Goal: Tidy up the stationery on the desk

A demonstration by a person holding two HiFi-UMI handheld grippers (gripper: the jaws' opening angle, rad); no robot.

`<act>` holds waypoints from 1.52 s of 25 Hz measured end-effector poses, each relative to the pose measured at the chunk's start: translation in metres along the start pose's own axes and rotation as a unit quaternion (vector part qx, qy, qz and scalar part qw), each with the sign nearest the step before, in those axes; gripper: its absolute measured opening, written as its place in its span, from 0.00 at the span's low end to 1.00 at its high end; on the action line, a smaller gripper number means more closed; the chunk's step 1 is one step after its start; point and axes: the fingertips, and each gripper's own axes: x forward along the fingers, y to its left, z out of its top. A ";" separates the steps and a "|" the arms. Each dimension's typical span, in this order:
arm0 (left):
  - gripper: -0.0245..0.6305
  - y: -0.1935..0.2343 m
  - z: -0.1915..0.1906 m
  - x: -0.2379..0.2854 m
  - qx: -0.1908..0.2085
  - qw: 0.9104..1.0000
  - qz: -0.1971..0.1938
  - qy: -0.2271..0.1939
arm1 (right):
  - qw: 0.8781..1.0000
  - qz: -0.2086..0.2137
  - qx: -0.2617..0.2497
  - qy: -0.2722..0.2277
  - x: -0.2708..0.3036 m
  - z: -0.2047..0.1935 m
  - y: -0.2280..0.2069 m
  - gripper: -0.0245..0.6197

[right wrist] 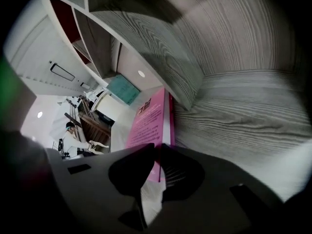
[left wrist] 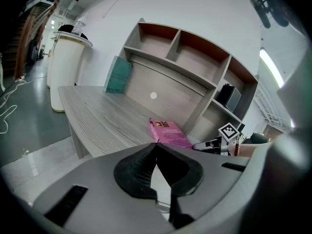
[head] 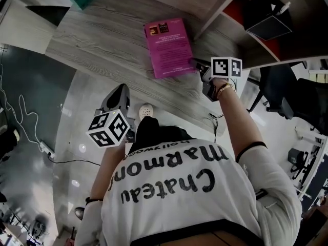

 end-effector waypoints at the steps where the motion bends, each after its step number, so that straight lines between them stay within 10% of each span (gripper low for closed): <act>1: 0.06 0.000 0.000 0.001 -0.001 1.000 0.001 0.000 | 1.000 -0.004 -0.008 -0.005 -0.002 0.000 0.003 0.12; 10: 0.06 -0.008 -0.002 0.006 -0.008 1.000 -0.007 0.000 | 0.993 -0.045 -0.101 -0.049 -0.023 0.011 0.025 0.11; 20: 0.06 -0.008 -0.005 0.003 -0.019 1.000 -0.016 -0.005 | 0.997 0.027 0.047 -0.055 -0.027 -0.002 0.047 0.07; 28: 0.06 -0.004 -0.006 -0.005 -0.017 1.000 -0.014 -0.014 | 0.978 0.078 0.180 -0.066 -0.027 -0.014 0.052 0.07; 38: 0.11 0.010 0.012 0.001 0.152 0.981 -0.124 -0.004 | 0.933 0.146 0.323 -0.057 -0.031 -0.036 0.069 0.07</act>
